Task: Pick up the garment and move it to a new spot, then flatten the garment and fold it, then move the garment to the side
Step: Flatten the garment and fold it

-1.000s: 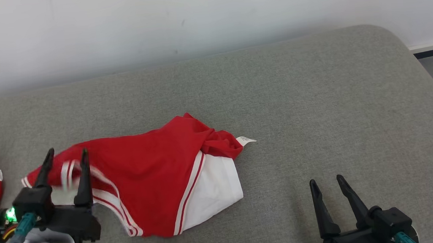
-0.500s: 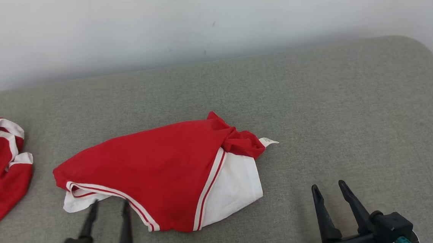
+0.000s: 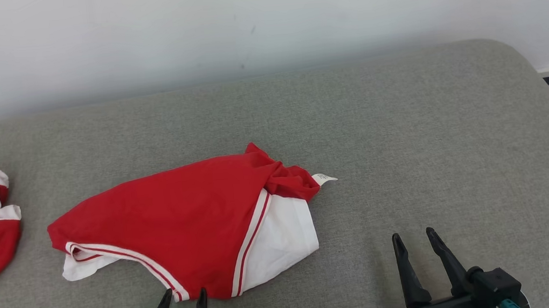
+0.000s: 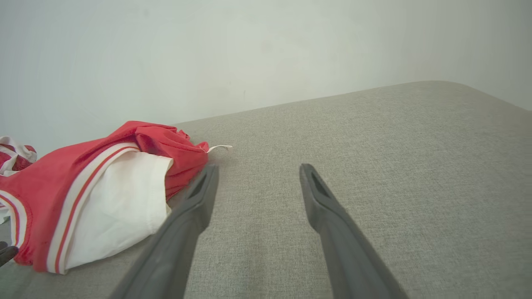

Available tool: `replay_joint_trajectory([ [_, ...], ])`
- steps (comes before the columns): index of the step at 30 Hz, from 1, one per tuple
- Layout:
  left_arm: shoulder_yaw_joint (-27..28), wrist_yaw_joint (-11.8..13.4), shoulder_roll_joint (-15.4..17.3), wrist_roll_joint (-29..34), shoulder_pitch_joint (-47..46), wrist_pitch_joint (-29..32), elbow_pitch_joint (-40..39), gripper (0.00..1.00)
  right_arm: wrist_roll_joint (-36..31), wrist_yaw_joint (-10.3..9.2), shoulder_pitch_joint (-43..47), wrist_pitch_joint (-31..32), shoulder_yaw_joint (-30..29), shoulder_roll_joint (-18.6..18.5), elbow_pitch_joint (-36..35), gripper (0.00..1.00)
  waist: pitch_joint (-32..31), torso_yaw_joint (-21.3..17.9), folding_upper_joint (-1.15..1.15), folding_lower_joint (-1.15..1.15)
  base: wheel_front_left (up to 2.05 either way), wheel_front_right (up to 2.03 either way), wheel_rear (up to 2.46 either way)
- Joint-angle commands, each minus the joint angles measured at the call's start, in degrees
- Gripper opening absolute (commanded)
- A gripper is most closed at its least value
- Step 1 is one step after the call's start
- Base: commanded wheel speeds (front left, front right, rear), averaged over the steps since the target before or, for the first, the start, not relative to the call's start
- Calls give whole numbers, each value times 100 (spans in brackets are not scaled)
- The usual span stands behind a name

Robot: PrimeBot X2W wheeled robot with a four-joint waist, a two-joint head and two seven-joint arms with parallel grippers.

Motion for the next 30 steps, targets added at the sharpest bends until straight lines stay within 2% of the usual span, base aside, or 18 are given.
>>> replay_joint_trajectory([
  [1, 12, 13, 12, -6, -70, -20, 34, 100, 4, -13, -15, -3, 2, 3, -5, 100, 29, -50, 0, 0, 0, 0, 0],
  [4, 5, 12, 0, -75, -109, -20, 217, 100, 12, -13, -36, -4, -9, 3, 3, 100, 36, -80, 0, 0, 0, 0, 0],
  [6, 6, 12, -7, -122, -168, -20, 324, 48, 12, -13, -24, -4, -19, 3, -2, 100, 28, -76, 0, 0, 0, 0, 0],
  [7, -7, 12, -13, -135, -199, -20, 374, 0, 10, -13, -11, -4, -24, 3, -9, 100, 22, -65, 0, 0, 0, 0, 0],
  [13, 47, 12, 6, -196, -248, -20, 392, 0, 20, -13, 35, -3, -35, 3, -40, 100, -14, 87, 0, 0, 0, 0, 0],
  [18, 498, 13, 110, -292, -50, -20, -65, 0, 46, -13, 95, -3, -49, 3, -35, 100, -55, 251, 0, 0, 0, 0, 0],
  [25, 859, 13, 645, -362, 490, -20, -667, 0, 73, -13, 116, -4, -66, 2, -35, 100, -46, 421, 0, 0, 0, 0, 0],
  [30, 1284, 38, 813, -317, 768, -20, -735, 0, 97, -13, 115, -4, -17, 3, -16, 100, -38, 451, 0, 0, 0, 0, 0],
])
